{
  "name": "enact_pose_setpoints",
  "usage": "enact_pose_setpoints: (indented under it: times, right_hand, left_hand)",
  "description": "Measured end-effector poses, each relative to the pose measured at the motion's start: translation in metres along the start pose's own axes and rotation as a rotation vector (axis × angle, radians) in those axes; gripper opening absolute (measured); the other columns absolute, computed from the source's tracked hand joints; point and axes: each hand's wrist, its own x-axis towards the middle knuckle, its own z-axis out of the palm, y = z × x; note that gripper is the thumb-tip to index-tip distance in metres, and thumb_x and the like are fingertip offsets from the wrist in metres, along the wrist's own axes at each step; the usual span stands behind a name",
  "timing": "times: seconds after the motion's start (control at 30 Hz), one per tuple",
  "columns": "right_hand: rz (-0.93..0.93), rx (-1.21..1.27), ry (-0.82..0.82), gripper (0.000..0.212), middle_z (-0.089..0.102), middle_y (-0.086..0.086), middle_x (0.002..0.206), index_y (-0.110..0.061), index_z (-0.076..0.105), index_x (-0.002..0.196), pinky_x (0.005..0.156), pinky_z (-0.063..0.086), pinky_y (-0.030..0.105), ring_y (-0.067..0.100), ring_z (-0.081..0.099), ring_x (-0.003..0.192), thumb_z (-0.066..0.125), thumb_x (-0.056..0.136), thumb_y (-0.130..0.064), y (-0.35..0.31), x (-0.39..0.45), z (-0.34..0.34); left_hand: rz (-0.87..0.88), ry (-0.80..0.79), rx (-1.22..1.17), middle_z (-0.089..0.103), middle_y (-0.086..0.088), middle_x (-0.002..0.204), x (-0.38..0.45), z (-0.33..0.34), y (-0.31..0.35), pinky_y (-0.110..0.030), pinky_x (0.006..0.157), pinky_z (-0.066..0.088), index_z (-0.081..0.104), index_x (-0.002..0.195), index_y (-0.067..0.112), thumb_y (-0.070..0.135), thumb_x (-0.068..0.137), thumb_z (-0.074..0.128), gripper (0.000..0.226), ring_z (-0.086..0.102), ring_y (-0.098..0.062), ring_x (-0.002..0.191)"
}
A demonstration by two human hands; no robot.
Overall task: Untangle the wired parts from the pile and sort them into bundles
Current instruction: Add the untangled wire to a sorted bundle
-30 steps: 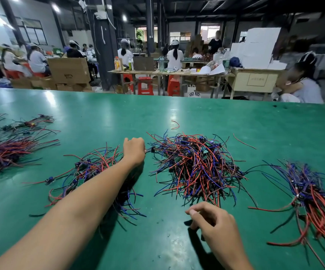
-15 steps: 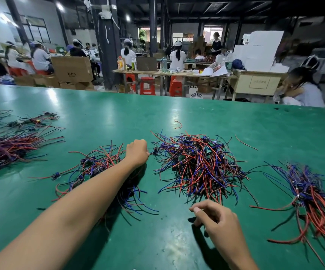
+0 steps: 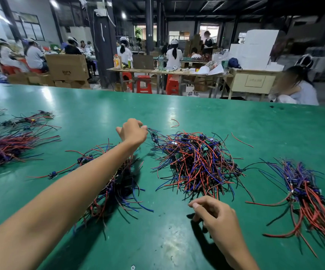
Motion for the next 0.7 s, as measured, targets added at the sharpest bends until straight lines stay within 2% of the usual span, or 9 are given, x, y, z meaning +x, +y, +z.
enact_pose_setpoints:
  times: [0.1,0.17,0.2,0.27,0.33,0.4,0.5,0.6,0.7]
  right_hand:
    - [0.001,0.004,-0.006,0.021,0.072,0.002,0.064,-0.035,0.076,0.079,0.051,0.046,0.025,0.008,0.057,0.052,0.071,0.092,-0.019,-0.001,0.001,0.001]
    - [0.005,0.014,-0.004,0.022,0.072,0.002,0.063,-0.034,0.077,0.077,0.049,0.046,0.022,0.006,0.058,0.053,0.071,0.091,-0.018,-0.001,0.0,0.002]
    - [0.008,0.02,0.001,0.022,0.072,0.002,0.063,-0.033,0.077,0.077,0.048,0.045,0.02,0.005,0.059,0.054,0.071,0.091,-0.017,0.0,0.0,0.002]
    - [0.011,0.033,0.005,0.022,0.072,0.002,0.063,-0.033,0.077,0.077,0.047,0.045,0.018,0.004,0.061,0.056,0.071,0.091,-0.017,0.001,0.001,0.002]
    - [0.01,0.046,0.002,0.021,0.072,0.002,0.064,-0.033,0.077,0.078,0.048,0.046,0.019,0.004,0.062,0.057,0.071,0.091,-0.018,0.001,0.001,0.002]
    - [0.007,0.06,0.007,0.019,0.072,0.003,0.064,-0.031,0.078,0.08,0.049,0.045,0.019,0.003,0.061,0.055,0.07,0.092,-0.019,0.002,0.002,0.002]
    - [0.015,0.139,0.052,0.024,0.07,0.008,0.063,-0.027,0.078,0.082,0.047,0.039,0.013,0.003,0.059,0.05,0.063,0.098,-0.018,0.004,0.004,0.003]
    - [0.002,0.138,0.082,0.031,0.071,0.008,0.065,-0.034,0.076,0.087,0.05,0.04,0.017,0.014,0.065,0.056,0.053,0.104,-0.023,0.007,0.007,0.003]
    - [0.004,0.169,0.11,0.03,0.072,0.007,0.068,-0.04,0.073,0.093,0.049,0.041,0.022,0.024,0.064,0.057,0.046,0.107,-0.034,0.011,0.009,0.004]
  left_hand:
    - [-0.113,0.033,-0.325,0.069,0.015,0.073,-0.019,-0.009,0.016,-0.033,0.092,0.018,0.074,0.073,0.026,0.029,0.098,0.061,0.028,0.061,-0.016,0.092]
    - [-0.129,0.023,-0.453,0.067,0.021,0.07,-0.04,-0.013,0.023,-0.032,0.092,0.014,0.071,0.066,0.029,0.032,0.097,0.063,0.032,0.059,-0.008,0.083]
    - [-0.112,0.013,-0.507,0.069,0.02,0.07,-0.05,-0.013,0.025,-0.032,0.092,0.017,0.072,0.066,0.03,0.032,0.096,0.064,0.031,0.058,-0.007,0.077]
    - [-0.024,-0.008,-0.608,0.075,0.01,0.071,-0.075,-0.014,0.026,-0.029,0.082,0.036,0.074,0.069,0.032,0.029,0.095,0.067,0.027,0.058,-0.009,0.068]
    - [0.049,-0.017,-0.658,0.077,0.005,0.077,-0.104,-0.009,0.025,-0.024,0.072,0.049,0.079,0.079,0.027,0.024,0.093,0.07,0.017,0.066,-0.007,0.07]
    - [0.081,-0.059,-0.7,0.078,0.011,0.084,-0.138,0.001,0.023,-0.022,0.076,0.057,0.081,0.099,0.019,0.019,0.089,0.074,0.012,0.073,-0.004,0.08]
    - [0.009,-0.157,-0.769,0.076,0.019,0.079,-0.18,0.024,0.022,-0.026,0.079,0.058,0.075,0.116,0.015,0.017,0.086,0.078,0.03,0.069,-0.002,0.077]
    - [-0.095,-0.245,-0.842,0.078,0.006,0.08,-0.197,0.036,0.025,-0.034,0.086,0.057,0.067,0.128,0.007,0.014,0.086,0.077,0.044,0.061,-0.008,0.075]
    - [-0.148,-0.308,-0.884,0.073,0.015,0.071,-0.209,0.038,0.018,-0.023,0.075,0.055,0.078,0.106,0.015,0.012,0.085,0.077,0.022,0.06,-0.006,0.074]
